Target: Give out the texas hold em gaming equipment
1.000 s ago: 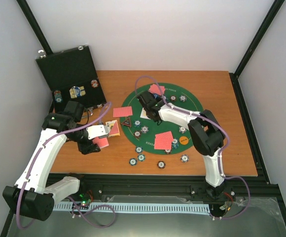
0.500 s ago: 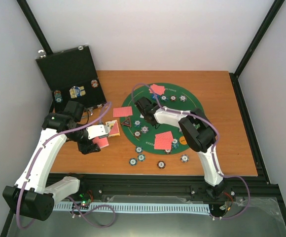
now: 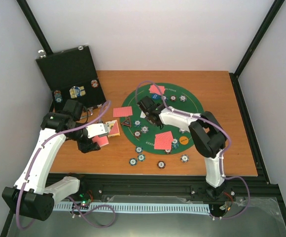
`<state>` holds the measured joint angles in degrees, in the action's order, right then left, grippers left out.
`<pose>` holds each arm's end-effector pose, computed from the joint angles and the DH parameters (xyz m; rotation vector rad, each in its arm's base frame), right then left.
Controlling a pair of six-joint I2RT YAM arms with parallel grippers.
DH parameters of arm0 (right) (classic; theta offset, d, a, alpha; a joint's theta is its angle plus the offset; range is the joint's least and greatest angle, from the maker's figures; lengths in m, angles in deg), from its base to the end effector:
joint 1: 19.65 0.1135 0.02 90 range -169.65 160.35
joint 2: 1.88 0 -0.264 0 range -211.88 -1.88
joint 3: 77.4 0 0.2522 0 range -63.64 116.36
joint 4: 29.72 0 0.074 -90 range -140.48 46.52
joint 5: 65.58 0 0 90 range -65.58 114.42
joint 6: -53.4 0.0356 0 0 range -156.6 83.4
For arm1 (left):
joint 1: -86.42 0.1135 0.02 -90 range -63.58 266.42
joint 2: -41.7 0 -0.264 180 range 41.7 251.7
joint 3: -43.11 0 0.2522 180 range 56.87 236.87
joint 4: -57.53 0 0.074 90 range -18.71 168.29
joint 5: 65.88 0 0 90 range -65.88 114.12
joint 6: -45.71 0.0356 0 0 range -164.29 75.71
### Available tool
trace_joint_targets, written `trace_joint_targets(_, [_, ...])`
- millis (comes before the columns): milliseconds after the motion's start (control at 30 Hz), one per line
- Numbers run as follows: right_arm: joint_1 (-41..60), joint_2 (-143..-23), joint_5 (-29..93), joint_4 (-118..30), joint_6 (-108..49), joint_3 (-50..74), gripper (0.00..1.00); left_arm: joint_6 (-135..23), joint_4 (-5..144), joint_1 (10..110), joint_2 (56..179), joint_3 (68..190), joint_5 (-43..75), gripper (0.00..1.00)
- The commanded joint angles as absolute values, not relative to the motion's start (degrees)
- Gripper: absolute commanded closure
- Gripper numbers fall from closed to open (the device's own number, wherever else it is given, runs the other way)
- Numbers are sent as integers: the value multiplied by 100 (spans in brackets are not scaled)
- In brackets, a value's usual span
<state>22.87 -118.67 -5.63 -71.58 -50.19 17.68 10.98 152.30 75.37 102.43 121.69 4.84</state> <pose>0.3216 0.2707 0.1620 -1.0471 2.3032 -0.5082 0.1502 -0.0413 0.3163 1.5705 2.3043 -0.3184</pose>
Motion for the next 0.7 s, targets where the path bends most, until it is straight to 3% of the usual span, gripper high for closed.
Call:
trace_joint_targets(0, [2332,-11203,-149,-7394,-4455,1518,31,1097,15349,7509,10157,12483,361,72])
trace_joint_targets(133, [2302,-10597,196,-7519,-3753,1242,27,1094,15382,7512,10139,12485,356,72])
trace_joint_targets(200, [2282,-10106,556,-7474,-3154,1064,18,1091,15371,7512,10096,12454,356,72])
trace_joint_targets(333, [2095,-8938,2783,-6770,-1507,461,5,1097,15345,7515,10063,12405,370,72])
trace_joint_targets(467, [2083,-8473,4754,-5662,112,-169,3,1092,15292,7516,10057,12335,465,73])
trace_joint_targets(667, [2566,-8181,5639,-4607,1295,-877,4,1076,15242,7517,10012,12357,414,73])
